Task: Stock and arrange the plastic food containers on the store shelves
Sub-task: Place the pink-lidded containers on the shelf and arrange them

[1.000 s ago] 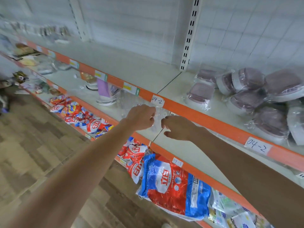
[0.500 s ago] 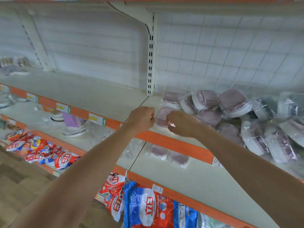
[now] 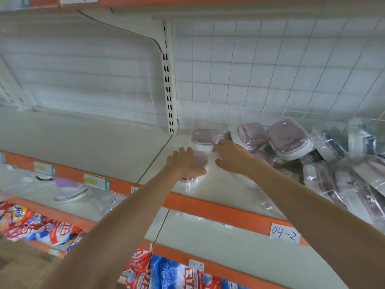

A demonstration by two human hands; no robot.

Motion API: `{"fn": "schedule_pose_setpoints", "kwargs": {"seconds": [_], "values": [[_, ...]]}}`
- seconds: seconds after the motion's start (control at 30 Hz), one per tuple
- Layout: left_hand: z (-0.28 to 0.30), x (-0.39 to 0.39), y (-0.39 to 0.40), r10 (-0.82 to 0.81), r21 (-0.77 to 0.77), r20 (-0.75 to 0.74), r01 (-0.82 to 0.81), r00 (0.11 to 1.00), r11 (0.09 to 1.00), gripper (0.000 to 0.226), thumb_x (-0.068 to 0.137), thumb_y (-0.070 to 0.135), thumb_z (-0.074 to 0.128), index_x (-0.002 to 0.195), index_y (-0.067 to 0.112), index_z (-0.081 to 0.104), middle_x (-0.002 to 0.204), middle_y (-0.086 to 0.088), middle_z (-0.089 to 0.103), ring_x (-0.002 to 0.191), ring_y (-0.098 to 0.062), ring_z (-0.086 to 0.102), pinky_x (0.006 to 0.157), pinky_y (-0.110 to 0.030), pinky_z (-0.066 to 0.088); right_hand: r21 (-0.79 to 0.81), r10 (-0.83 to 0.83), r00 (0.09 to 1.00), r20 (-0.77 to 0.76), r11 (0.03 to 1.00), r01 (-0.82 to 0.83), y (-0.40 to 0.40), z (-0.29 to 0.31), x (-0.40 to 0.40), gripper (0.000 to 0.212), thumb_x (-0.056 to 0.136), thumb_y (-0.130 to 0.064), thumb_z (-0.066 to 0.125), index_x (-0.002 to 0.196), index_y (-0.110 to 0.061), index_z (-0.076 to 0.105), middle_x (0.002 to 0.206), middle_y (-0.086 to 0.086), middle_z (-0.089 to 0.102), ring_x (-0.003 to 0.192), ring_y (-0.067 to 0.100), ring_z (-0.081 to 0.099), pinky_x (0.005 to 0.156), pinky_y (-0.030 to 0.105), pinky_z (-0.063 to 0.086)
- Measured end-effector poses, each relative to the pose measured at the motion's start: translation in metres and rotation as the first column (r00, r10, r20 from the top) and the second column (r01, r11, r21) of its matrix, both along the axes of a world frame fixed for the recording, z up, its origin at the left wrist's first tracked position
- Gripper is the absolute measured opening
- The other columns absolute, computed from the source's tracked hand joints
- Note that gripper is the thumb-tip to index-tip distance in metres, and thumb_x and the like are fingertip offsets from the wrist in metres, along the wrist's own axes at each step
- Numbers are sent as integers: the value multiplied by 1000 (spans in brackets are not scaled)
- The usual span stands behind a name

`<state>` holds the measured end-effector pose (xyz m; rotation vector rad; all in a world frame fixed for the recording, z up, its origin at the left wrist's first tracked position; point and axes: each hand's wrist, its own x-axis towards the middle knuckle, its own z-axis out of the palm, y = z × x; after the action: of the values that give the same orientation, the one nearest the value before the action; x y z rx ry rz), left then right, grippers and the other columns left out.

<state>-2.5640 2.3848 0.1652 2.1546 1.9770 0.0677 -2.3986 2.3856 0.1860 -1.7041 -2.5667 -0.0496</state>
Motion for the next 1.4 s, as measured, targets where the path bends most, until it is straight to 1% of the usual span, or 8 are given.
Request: {"fn": "schedule_pose_setpoints", "kwargs": {"seconds": [0.23,0.47,0.63,0.87,1.0,1.17,1.3,1.4], "values": [[3,-62,39,22,-27,-47,-23,999,999,87,76,62,59,142,16,26,139,-13,38,127,-34,39,101,-43,36,-5,-61,998,2,998,61,36,-10,-43,45,91,-23,51,131,-3,43,134,12,40,130,29,32,99,37,38],[4,-138,76,24,-24,-34,-25,999,999,83,78,56,63,142,16,28,141,-15,33,130,-34,35,103,-44,35,-191,-279,957,78,938,289,70,-17,-82,46,93,-29,51,130,-1,47,142,11,37,133,27,32,108,40,31],[0,-173,96,-35,-21,-8,35,999,999,82,76,52,66,139,16,29,137,-12,36,126,-33,38,98,-42,37,-115,-273,962,7,956,272,66,-21,-103,50,93,-22,50,139,-9,35,139,5,37,131,24,33,104,40,32],[-10,-189,106,-180,57,8,179,984,982,92,70,64,68,137,15,29,139,-9,38,124,-34,42,97,-43,39,35,-165,985,47,986,163,47,-24,-142,53,83,-8,52,135,-14,41,128,6,41,122,23,38,98,31,33],[-12,-202,107,-293,41,30,292,956,956,84,71,50,73,134,15,30,135,-7,40,117,-33,43,93,-43,42,-20,-168,986,15,985,169,46,-17,-147,47,87,-25,59,132,-23,46,119,5,44,117,24,41,89,31,32],[-9,-211,92,-407,-36,10,407,913,913,84,70,45,74,134,17,27,135,-3,36,113,-34,44,90,-43,42,-222,-274,961,43,935,277,40,-18,-145,83,75,-34,74,143,-22,27,156,8,7,144,29,4,111,49,17],[-19,-212,72,-380,-2,2,380,925,925,84,69,62,69,130,22,26,134,0,33,116,-33,41,91,-45,37,-114,-261,946,192,952,285,33,-24,-152,93,71,-40,73,144,-18,18,146,10,25,132,30,24,103,45,26],[-27,-214,60,-356,51,-20,357,934,933,104,66,72,65,142,22,14,143,-3,27,128,-33,34,99,-48,33,-87,-281,933,224,948,306,25,-21,-151,94,64,-53,72,137,-11,30,131,11,31,122,28,27,96,43,30]]}}
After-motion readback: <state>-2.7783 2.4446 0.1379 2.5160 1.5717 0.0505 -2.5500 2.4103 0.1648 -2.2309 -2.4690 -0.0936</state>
